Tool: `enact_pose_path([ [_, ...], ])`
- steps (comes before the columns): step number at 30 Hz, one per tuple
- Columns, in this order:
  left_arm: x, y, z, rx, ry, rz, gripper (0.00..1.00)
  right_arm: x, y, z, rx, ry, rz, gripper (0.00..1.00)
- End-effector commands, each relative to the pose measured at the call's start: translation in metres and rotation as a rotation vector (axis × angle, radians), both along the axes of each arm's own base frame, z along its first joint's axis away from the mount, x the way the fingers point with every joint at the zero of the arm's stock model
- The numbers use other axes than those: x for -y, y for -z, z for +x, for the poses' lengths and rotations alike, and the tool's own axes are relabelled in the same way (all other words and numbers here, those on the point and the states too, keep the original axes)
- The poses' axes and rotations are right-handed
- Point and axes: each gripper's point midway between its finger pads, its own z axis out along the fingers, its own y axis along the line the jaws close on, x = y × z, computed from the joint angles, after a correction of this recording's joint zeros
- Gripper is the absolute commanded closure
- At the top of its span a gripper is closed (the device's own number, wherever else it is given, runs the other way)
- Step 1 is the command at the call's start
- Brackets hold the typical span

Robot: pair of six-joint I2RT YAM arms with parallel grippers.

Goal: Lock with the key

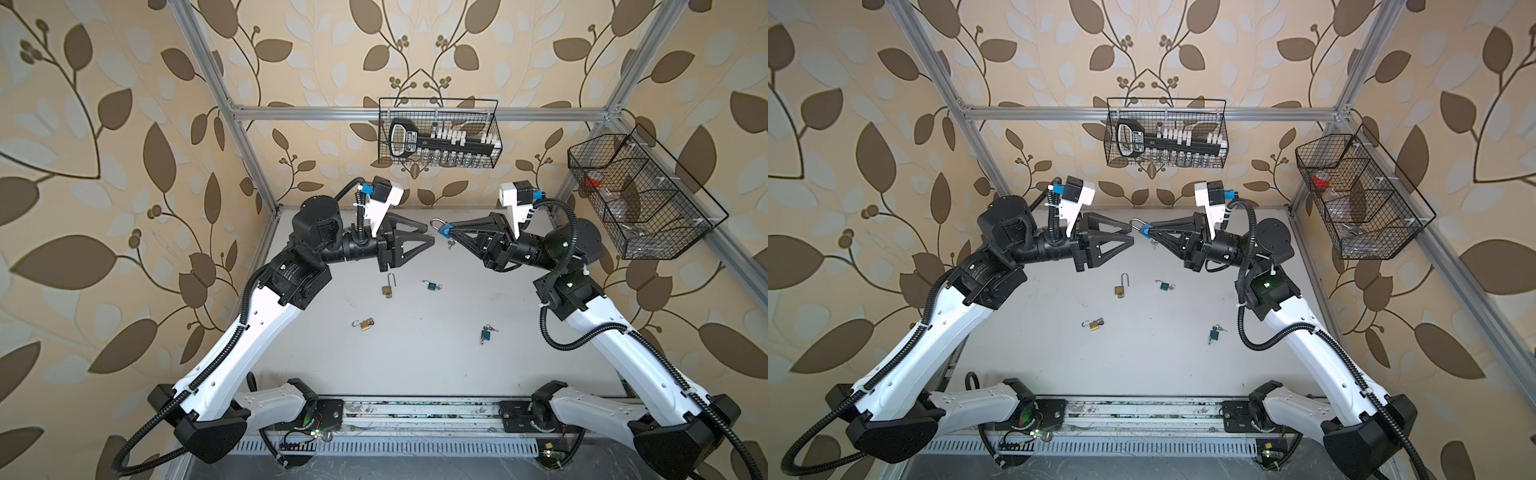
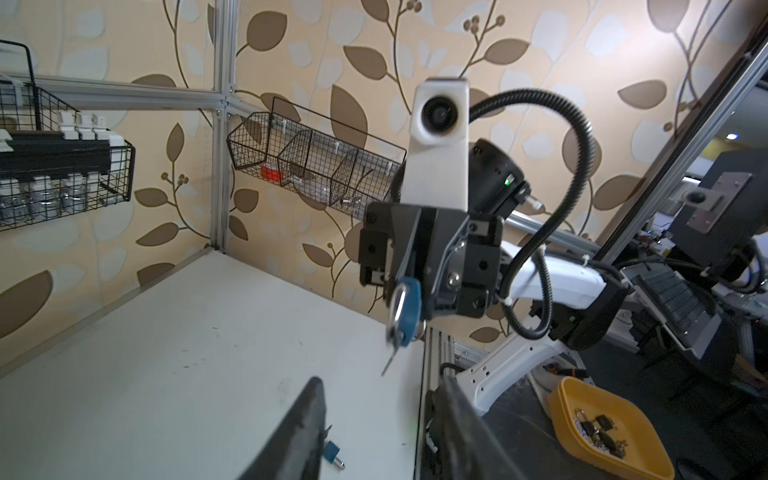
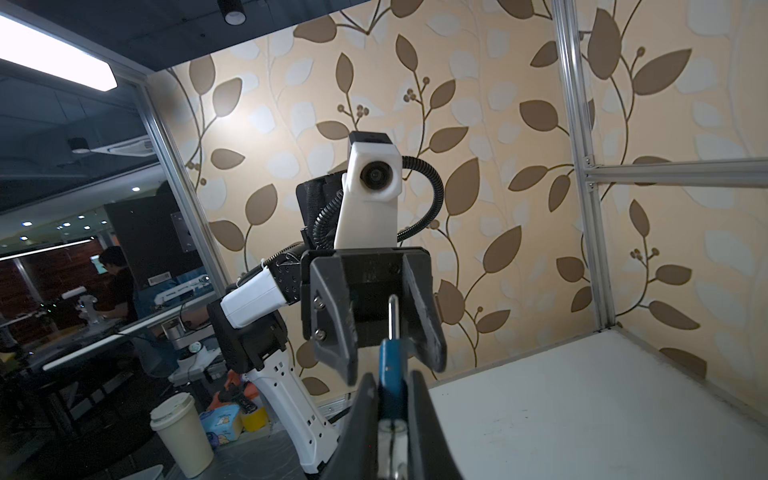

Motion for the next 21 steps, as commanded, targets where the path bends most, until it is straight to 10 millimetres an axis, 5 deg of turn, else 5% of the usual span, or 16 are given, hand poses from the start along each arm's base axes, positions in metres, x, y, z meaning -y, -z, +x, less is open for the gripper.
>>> enact_pose_path([
  [1, -0.008, -0.009, -0.003, 0.020, -0.021, -0.009, 0.38, 0.003, -0.005, -0.004, 0.087, 0.039, -0.061, 1.00],
  [3, -0.011, -0.010, -0.003, 0.030, -0.041, -0.001, 0.23, 0.003, 0.000, -0.003, 0.086, 0.037, -0.099, 1.00],
  [8, -0.012, -0.009, -0.005, 0.050, -0.033, 0.032, 0.17, -0.003, 0.013, -0.003, 0.077, -0.032, -0.234, 1.00],
  [17, -0.007, -0.005, 0.001, 0.051, -0.029, 0.069, 0.17, -0.011, 0.031, -0.012, 0.036, -0.171, -0.314, 1.00],
  [21, -0.003, -0.008, -0.005, 0.054, 0.034, 0.066, 0.26, -0.011, 0.035, -0.013, 0.034, -0.174, -0.321, 1.00],
])
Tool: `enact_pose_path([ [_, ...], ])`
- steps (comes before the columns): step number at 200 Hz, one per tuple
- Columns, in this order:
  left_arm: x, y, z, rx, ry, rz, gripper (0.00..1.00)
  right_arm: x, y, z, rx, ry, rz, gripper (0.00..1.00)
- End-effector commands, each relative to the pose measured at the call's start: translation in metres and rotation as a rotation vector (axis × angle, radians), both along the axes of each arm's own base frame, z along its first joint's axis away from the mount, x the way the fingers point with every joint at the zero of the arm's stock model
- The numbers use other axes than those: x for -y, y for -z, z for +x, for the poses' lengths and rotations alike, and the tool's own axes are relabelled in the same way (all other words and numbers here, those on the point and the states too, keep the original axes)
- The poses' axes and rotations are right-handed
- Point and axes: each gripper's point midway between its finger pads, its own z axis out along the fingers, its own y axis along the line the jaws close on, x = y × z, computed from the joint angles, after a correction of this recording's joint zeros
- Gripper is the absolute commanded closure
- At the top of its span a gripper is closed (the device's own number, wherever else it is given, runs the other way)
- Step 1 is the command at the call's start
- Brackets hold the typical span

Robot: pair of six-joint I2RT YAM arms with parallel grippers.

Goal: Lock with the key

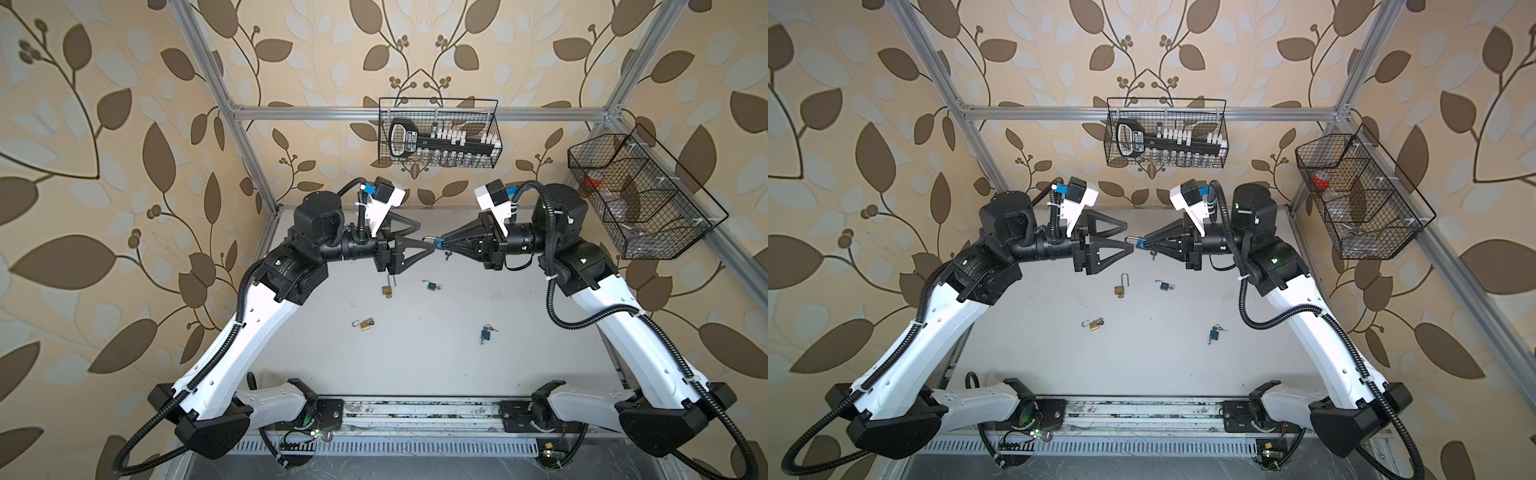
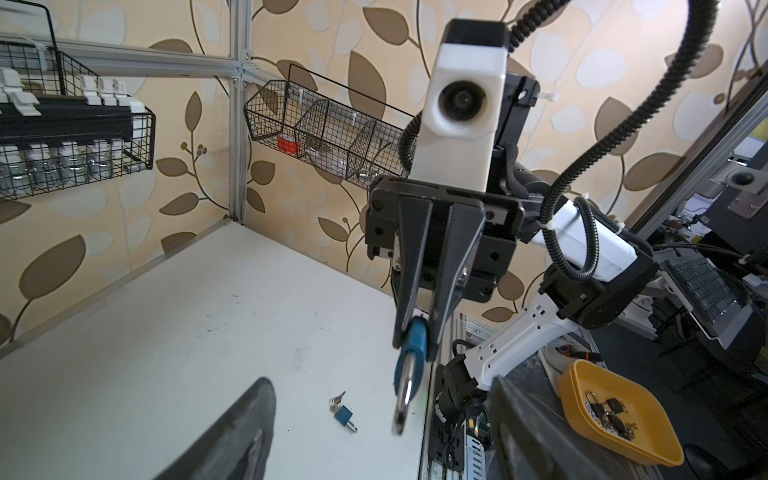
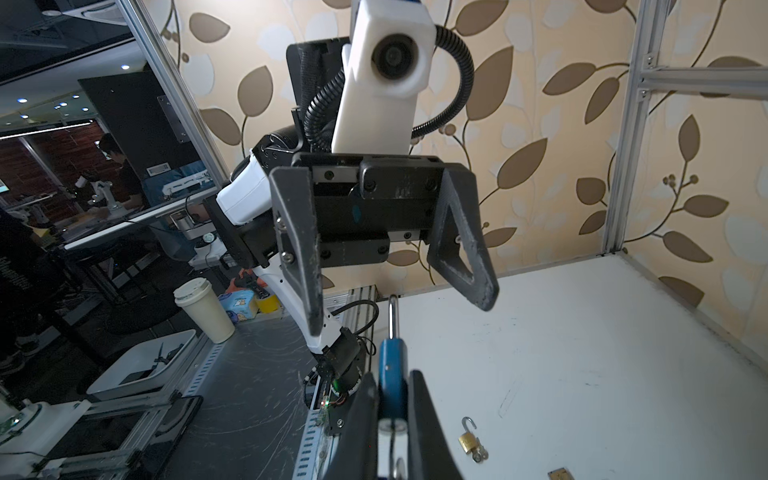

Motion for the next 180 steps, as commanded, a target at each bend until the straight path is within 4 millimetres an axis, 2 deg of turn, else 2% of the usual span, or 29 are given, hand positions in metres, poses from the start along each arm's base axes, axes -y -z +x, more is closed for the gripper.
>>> enact_pose_path([
  [1, 0.001, -0.016, -0.011, 0.053, 0.068, -0.021, 0.29, 0.002, -0.003, -0.011, 0.026, -0.045, -0.004, 1.00],
  [68, 0.003, -0.012, -0.010, 0.039, 0.081, -0.017, 0.67, 0.003, -0.003, -0.012, 0.038, -0.032, -0.004, 1.00],
  [102, 0.002, -0.014, -0.011, 0.045, 0.074, -0.023, 0.74, 0.003, -0.002, -0.011, 0.040, -0.026, -0.006, 1.00],
  [129, 0.001, -0.014, -0.010, 0.042, 0.068, -0.025, 1.00, 0.004, -0.003, -0.011, 0.046, -0.023, -0.002, 1.00],
  [152, 0.001, -0.017, -0.011, 0.039, 0.065, -0.048, 1.00, 0.003, -0.006, -0.010, 0.042, -0.018, 0.017, 1.00],
  [174, 0.000, -0.025, -0.013, 0.037, 0.070, -0.103, 1.00, 0.004, -0.011, -0.009, 0.040, -0.009, 0.060, 0.56],
  [180, 0.000, -0.027, -0.014, 0.036, 0.072, -0.116, 1.00, 0.004, -0.013, -0.009, 0.044, -0.003, 0.079, 0.47],
])
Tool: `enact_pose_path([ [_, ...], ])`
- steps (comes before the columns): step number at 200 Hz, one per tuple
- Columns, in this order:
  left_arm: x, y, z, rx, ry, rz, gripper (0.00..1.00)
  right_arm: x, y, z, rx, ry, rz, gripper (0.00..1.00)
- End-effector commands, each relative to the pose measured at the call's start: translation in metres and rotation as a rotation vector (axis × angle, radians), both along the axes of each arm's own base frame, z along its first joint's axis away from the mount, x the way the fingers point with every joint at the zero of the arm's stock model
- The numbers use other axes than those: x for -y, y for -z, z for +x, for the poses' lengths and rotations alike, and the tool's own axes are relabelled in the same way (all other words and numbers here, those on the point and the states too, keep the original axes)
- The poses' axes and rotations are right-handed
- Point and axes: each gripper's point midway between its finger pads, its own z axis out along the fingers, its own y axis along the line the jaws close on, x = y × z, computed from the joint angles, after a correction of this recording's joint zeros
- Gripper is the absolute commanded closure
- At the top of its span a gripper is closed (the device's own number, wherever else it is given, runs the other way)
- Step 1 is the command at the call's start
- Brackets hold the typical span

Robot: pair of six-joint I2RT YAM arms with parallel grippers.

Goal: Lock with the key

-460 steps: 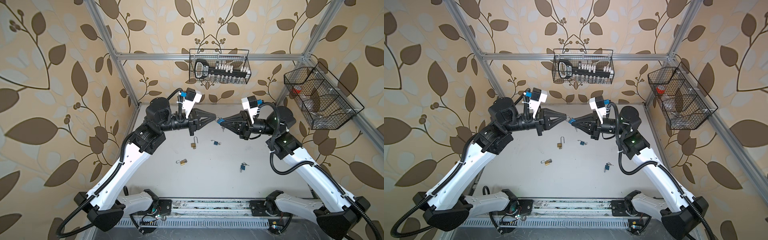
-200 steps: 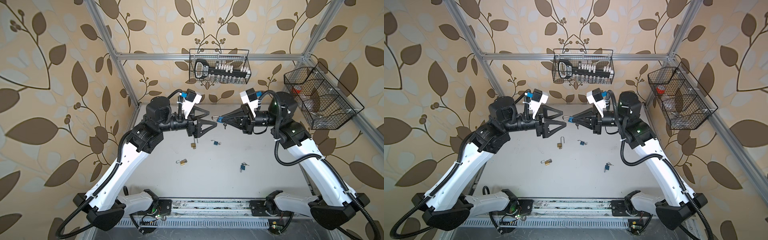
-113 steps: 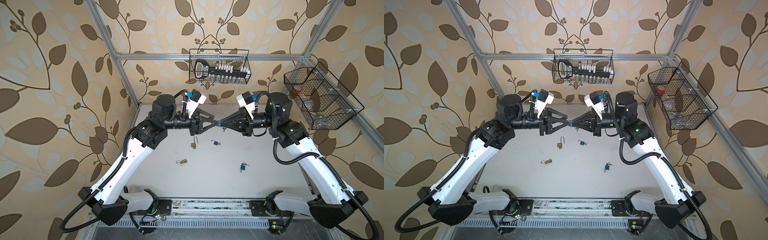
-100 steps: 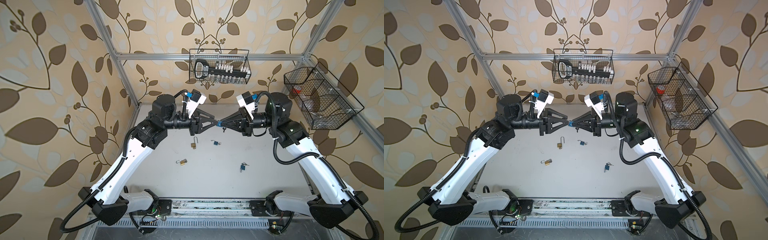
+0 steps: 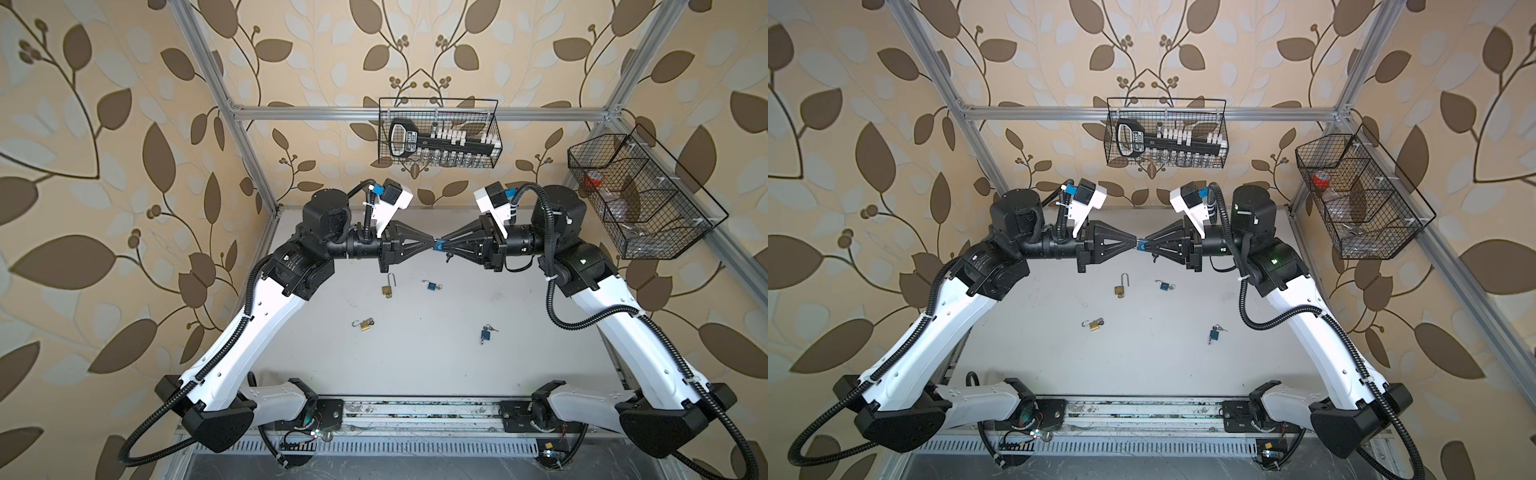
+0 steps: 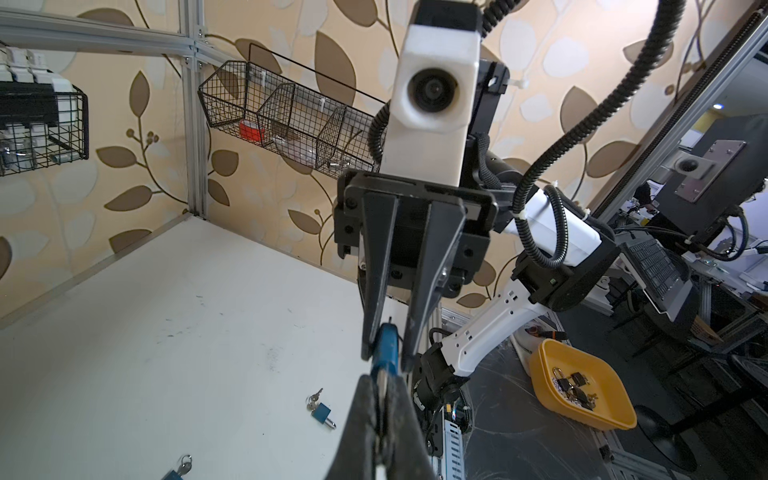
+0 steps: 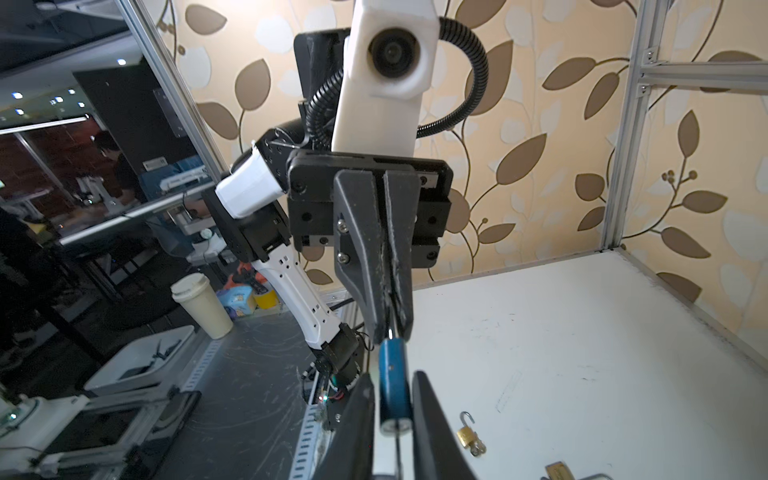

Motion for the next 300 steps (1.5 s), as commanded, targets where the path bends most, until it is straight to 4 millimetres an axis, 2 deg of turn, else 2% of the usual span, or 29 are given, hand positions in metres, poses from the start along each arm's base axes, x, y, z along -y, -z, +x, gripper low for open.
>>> enact_pose_path([
  [1, -0.008, -0.029, -0.007, 0.061, -0.013, -0.102, 1.00, 0.003, -0.016, -0.010, 0.041, -0.010, 0.073, 0.45],
  [23, -0.007, -0.031, -0.008, 0.054, -0.008, -0.122, 1.00, 0.005, -0.026, -0.012, 0.053, -0.004, 0.147, 0.24],
  [84, -0.006, -0.031, -0.009, 0.047, 0.014, -0.128, 1.00, -0.001, -0.021, -0.004, 0.017, -0.004, 0.150, 0.24],
  [121, -0.005, -0.030, -0.009, 0.042, 0.019, -0.127, 1.00, -0.007, -0.016, -0.002, -0.012, -0.019, 0.134, 0.33],
  [157, -0.005, -0.031, -0.009, 0.044, 0.020, -0.129, 1.00, -0.008, -0.015, 0.000, -0.020, -0.012, 0.131, 0.51],
  [188, -0.005, -0.030, -0.009, 0.045, 0.020, -0.126, 1.00, -0.008, -0.017, 0.000, -0.012, -0.008, 0.134, 0.60],
  [226, -0.005, -0.030, -0.009, 0.047, 0.014, -0.123, 1.00, -0.007, -0.018, 0.001, -0.008, -0.003, 0.136, 0.79],
  [249, -0.006, -0.031, -0.009, 0.049, 0.007, -0.119, 1.00, -0.007, -0.019, 0.001, -0.005, 0.004, 0.138, 1.00],
  [260, -0.007, -0.029, -0.007, 0.051, -0.007, -0.105, 1.00, -0.007, -0.019, 0.000, -0.001, 0.006, 0.136, 1.00],
  [282, -0.012, -0.030, -0.008, 0.073, -0.038, -0.088, 0.62, -0.007, -0.018, -0.001, 0.007, 0.002, 0.108, 1.00],
  [289, -0.013, -0.031, -0.009, 0.081, -0.043, -0.087, 0.57, -0.007, -0.017, -0.001, 0.011, 0.003, 0.098, 1.00],
  [300, -0.014, -0.030, -0.008, 0.081, -0.051, -0.080, 0.57, -0.006, -0.017, -0.002, 0.017, 0.001, 0.092, 1.00],
])
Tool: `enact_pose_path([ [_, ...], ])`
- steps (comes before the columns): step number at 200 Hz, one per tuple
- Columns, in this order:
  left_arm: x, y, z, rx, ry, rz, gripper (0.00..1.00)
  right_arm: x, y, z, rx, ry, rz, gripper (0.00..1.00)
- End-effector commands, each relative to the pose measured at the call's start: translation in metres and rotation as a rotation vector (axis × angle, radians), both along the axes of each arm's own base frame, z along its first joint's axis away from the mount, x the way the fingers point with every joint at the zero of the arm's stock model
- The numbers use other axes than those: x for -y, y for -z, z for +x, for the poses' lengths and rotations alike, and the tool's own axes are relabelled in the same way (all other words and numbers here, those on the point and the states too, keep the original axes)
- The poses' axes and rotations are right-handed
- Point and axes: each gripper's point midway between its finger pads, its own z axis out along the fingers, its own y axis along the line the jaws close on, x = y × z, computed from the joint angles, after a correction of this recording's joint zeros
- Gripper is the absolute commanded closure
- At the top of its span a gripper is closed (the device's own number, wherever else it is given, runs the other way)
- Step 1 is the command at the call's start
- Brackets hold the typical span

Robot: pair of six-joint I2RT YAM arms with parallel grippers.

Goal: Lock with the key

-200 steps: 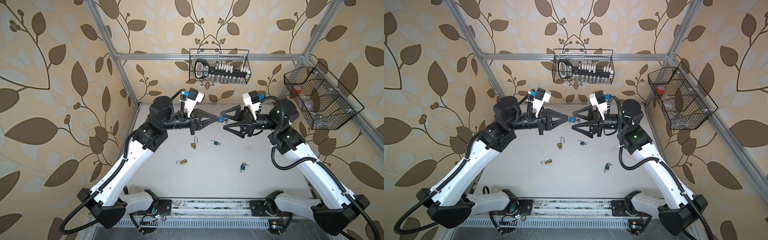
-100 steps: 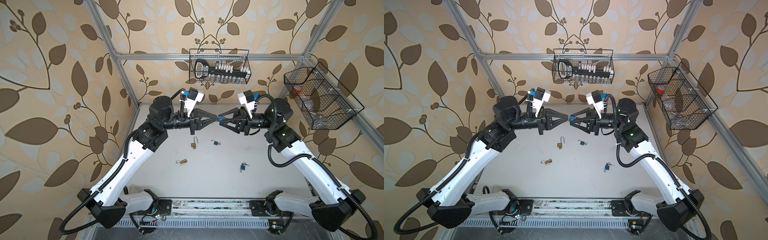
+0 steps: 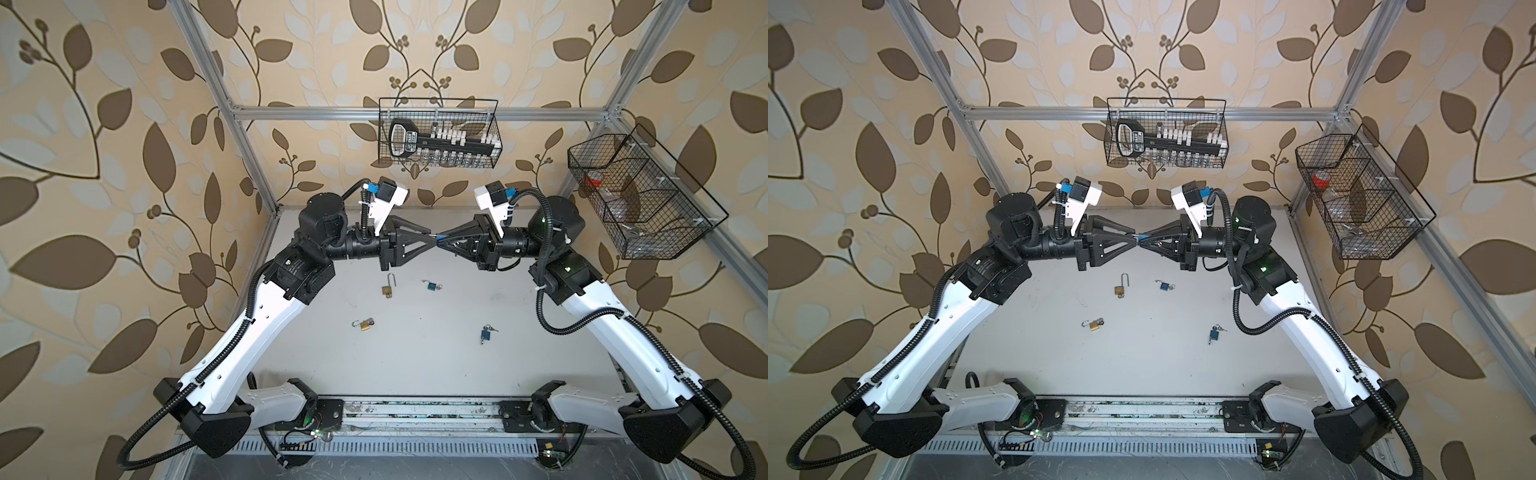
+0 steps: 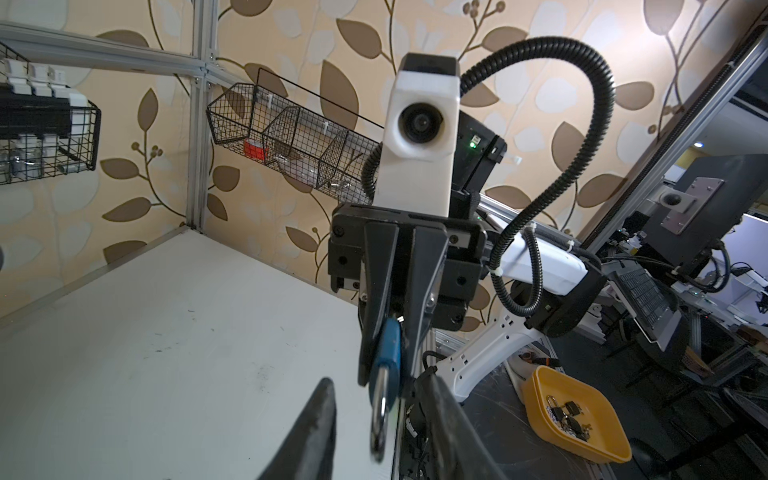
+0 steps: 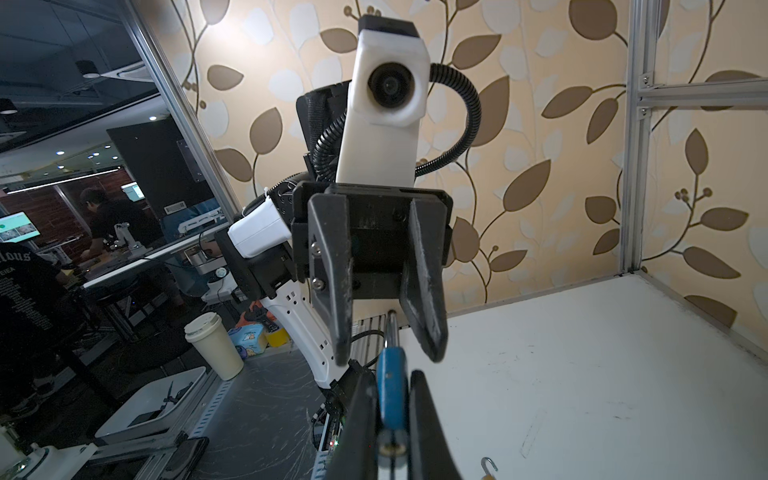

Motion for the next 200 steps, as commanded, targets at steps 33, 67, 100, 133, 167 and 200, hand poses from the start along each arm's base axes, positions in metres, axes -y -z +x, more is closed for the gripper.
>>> enact_pose_path([
  [33, -0.014, -0.023, -0.011, 0.094, -0.039, -0.015, 0.65, 0.003, -0.013, -0.009, 0.065, -0.003, -0.012, 1.00],
  [67, -0.015, -0.025, -0.013, 0.104, -0.040, -0.014, 0.77, 0.003, -0.011, -0.009, 0.065, -0.005, -0.017, 1.00],
  [100, -0.012, -0.022, -0.013, 0.089, -0.014, -0.009, 1.00, 0.003, -0.011, -0.010, 0.067, -0.002, -0.018, 1.00],
  [133, -0.011, -0.020, -0.016, 0.081, 0.011, -0.008, 1.00, 0.004, -0.013, -0.009, 0.070, 0.005, -0.016, 1.00],
  [167, -0.001, -0.014, -0.019, 0.049, 0.073, -0.004, 1.00, -0.002, -0.018, -0.005, 0.058, -0.007, 0.006, 1.00],
  [200, 0.018, -0.001, -0.023, 0.016, 0.131, 0.007, 1.00, -0.020, -0.021, -0.006, 0.065, -0.035, 0.014, 1.00],
])
